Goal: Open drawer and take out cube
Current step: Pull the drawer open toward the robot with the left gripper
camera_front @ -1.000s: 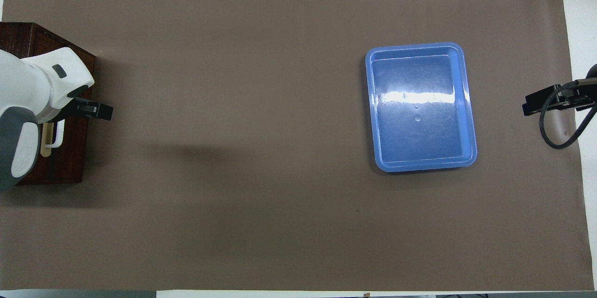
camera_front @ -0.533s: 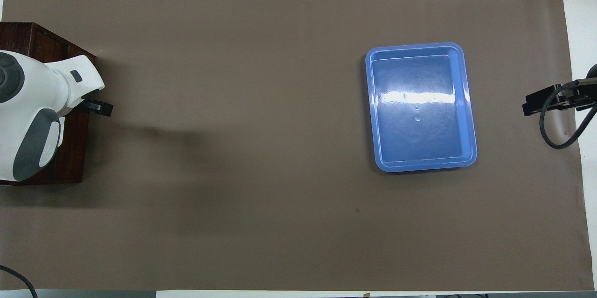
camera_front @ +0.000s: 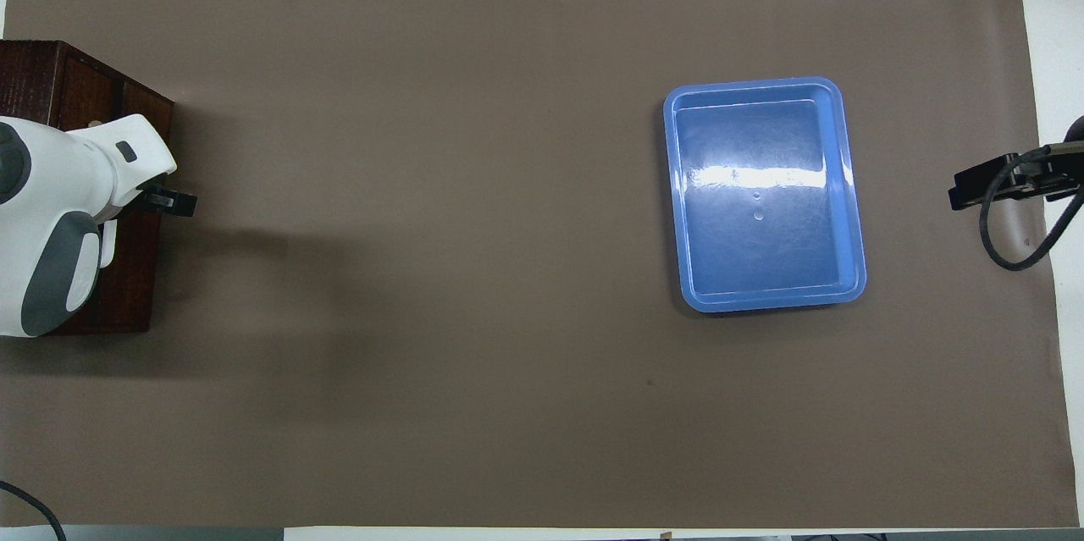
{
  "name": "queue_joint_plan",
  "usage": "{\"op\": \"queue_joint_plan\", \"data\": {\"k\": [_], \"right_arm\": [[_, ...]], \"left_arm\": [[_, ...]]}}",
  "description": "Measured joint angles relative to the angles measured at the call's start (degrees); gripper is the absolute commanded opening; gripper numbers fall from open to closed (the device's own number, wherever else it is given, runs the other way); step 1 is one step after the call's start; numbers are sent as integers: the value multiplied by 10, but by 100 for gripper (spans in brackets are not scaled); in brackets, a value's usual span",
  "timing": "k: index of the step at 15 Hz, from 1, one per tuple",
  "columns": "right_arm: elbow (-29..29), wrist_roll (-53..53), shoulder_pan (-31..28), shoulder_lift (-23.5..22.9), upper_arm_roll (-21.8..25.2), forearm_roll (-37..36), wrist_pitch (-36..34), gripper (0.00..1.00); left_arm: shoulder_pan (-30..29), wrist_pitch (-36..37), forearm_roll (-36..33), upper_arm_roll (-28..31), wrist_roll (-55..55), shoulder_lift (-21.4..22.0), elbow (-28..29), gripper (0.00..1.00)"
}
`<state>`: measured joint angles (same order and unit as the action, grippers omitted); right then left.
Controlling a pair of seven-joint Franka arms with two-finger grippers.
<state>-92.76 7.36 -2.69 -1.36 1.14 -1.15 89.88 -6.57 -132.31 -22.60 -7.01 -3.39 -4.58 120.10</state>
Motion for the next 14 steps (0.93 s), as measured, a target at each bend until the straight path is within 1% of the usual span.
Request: {"op": "queue_joint_plan", "data": {"k": [2,3,7,9,12,14], "right_arm": [[0,0,0,0,0,0,0,100],[0,0,0,0,0,0,0,100],[0,0,0,0,1,0,0,100],[0,0,0,0,1,0,0,100],[0,0,-1,0,1,0,0,100],[0,1,-1,0,1,0,0,100]], "left_arm": [[7,-6,0,-4,12,0,5,100],[22,-5,0,-5,32,0,5,100],[126,33,-3,-10,152,2,4,100],[164,54,-2,-11,193,3,3,100],[174,64,3,-11,200,4,3,100],[174,85,31,-9,203,4,-11,100]]}}
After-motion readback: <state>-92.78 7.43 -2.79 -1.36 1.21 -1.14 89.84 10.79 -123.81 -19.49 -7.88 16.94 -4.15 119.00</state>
